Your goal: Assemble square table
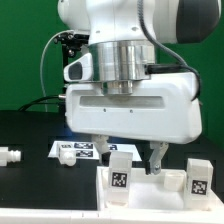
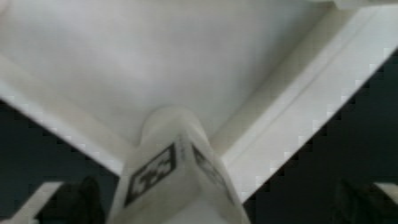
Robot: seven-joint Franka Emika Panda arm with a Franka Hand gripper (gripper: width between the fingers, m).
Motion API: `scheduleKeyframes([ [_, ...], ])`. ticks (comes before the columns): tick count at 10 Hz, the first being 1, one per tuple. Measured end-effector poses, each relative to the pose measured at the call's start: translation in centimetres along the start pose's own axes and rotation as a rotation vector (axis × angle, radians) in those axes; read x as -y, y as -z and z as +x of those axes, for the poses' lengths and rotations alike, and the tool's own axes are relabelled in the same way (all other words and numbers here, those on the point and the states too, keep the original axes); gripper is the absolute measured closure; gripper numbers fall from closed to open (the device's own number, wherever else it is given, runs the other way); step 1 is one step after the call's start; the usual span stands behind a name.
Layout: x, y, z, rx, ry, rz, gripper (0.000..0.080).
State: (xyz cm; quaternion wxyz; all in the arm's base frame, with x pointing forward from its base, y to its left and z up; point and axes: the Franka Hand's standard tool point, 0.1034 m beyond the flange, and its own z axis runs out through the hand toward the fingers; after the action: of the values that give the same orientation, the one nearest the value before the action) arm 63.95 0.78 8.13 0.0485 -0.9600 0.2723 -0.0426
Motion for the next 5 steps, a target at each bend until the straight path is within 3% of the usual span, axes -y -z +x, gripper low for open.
scheduleKeyframes([
  [1,0.07,0.08,0.11,-0.007,0.220,-0.021,0.0151],
  [3,0.07,0.02,0.07,-0.006,0.238,-0.022,0.0151],
  [4,0.06,0.02,0.07,-0.006,0.228,-0.022,0.0245],
  [5,0.10,0.01,0.05,-0.006,0.164,-0.018,0.0428],
])
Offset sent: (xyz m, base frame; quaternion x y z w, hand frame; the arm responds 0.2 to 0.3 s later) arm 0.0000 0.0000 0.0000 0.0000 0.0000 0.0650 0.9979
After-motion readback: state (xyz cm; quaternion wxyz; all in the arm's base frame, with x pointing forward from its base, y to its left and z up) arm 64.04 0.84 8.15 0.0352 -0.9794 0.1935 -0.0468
